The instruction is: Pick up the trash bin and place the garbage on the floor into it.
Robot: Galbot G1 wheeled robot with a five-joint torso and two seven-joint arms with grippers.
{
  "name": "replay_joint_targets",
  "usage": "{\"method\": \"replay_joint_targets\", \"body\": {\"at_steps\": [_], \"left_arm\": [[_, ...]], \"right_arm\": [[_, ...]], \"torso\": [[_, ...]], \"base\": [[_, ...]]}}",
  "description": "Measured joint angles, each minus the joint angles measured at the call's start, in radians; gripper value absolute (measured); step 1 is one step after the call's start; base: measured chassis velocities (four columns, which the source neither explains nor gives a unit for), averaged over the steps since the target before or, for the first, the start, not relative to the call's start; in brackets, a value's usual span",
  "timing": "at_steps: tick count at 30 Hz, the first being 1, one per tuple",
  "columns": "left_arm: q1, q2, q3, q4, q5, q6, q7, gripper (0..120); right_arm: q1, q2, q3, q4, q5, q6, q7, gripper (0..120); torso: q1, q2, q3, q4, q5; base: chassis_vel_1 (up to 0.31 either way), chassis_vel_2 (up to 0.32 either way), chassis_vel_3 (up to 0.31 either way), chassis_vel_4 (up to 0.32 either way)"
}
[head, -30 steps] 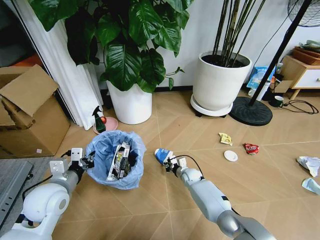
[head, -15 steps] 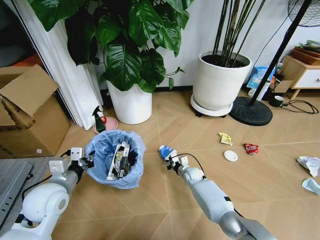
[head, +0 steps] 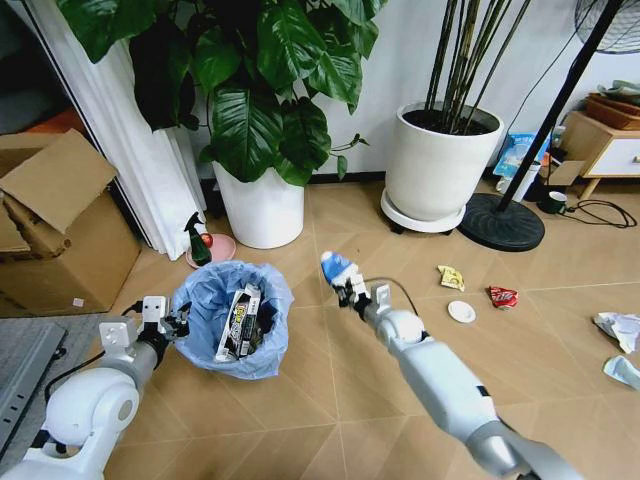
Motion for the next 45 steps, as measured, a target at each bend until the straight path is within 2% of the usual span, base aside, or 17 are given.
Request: {"method": "replay_joint_targets", "body": {"at_steps": [1, 10, 11, 17, 27, 33, 34, 39, 43, 44, 45], "left_arm": [[0.000, 0.000, 0.000, 0.000, 0.000, 0.000, 0.000, 0], [-0.004, 0.001, 0.004, 0.014, 0.000, 0.008, -0.003, 0], [-0.004, 0.001, 0.004, 0.014, 0.000, 0.008, -0.003, 0], [-0.015, 0.000, 0.010, 0.029, 0.000, 0.012, -0.003, 0], [-0.025, 0.000, 0.014, 0.037, -0.009, 0.024, -0.003, 0], [-0.031, 0.002, 0.016, 0.038, -0.020, 0.032, -0.005, 0], [-0.034, 0.005, 0.016, 0.038, -0.028, 0.037, -0.006, 0], [-0.035, 0.005, 0.011, 0.040, -0.030, 0.038, -0.007, 0], [-0.039, 0.003, 0.009, 0.044, -0.030, 0.038, -0.006, 0], [-0.039, 0.003, 0.009, 0.044, -0.030, 0.038, -0.006, 0], [-0.040, 0.002, 0.009, 0.044, -0.030, 0.038, -0.006, 0]], "right_arm": [[0.000, 0.000, 0.000, 0.000, 0.000, 0.000, 0.000, 0], [0.043, -0.153, -0.102, 0.346, 0.196, -0.091, 0.027, 0], [0.043, -0.153, -0.102, 0.346, 0.196, -0.091, 0.027, 0], [0.072, -0.230, -0.219, 0.538, 0.303, -0.126, 0.050, 0], [0.116, -0.249, -0.351, 0.589, 0.349, -0.139, 0.052, 0], [0.146, -0.219, -0.439, 0.576, 0.357, -0.140, 0.052, 0], [0.152, -0.205, -0.481, 0.560, 0.355, -0.140, 0.052, 0], [0.150, -0.206, -0.506, 0.552, 0.346, -0.142, 0.054, 1], [0.142, -0.209, -0.526, 0.549, 0.317, -0.149, 0.076, 19], [0.142, -0.209, -0.526, 0.549, 0.317, -0.149, 0.076, 19], [0.142, -0.210, -0.530, 0.549, 0.316, -0.149, 0.081, 25]], "torso": [[0.000, 0.000, 0.000, 0.0000, 0.0000], [0.000, 0.000, 0.000, -0.0001, 0.0001], [0.000, 0.000, 0.000, -0.0001, 0.0001], [0.000, 0.000, 0.000, -0.0001, -0.0001], [0.000, 0.000, 0.000, -0.0001, 0.0000], [0.000, 0.000, 0.000, 0.0000, -0.0001], [0.000, 0.000, 0.000, 0.0001, -0.0001], [0.000, 0.000, 0.000, 0.0000, -0.0001], [0.000, 0.000, 0.000, 0.0000, 0.0000], [0.000, 0.000, 0.000, 0.0000, 0.0000], [0.000, 0.000, 0.000, -0.0001, -0.0001]], "base": [[0.000, 0.000, 0.000, 0.000], [0.000, 0.000, 0.000, 0.000], [0.000, 0.000, 0.000, 0.000], [0.000, 0.000, 0.000, 0.000], [0.000, 0.000, 0.000, 0.000], [0.000, 0.000, 0.000, 0.000], [0.000, 0.000, 0.000, 0.000], [0.000, 0.000, 0.000, 0.000], [0.000, 0.000, 0.000, 0.000], [0.000, 0.000, 0.000, 0.000], [0.000, 0.000, 0.000, 0.000]]}}
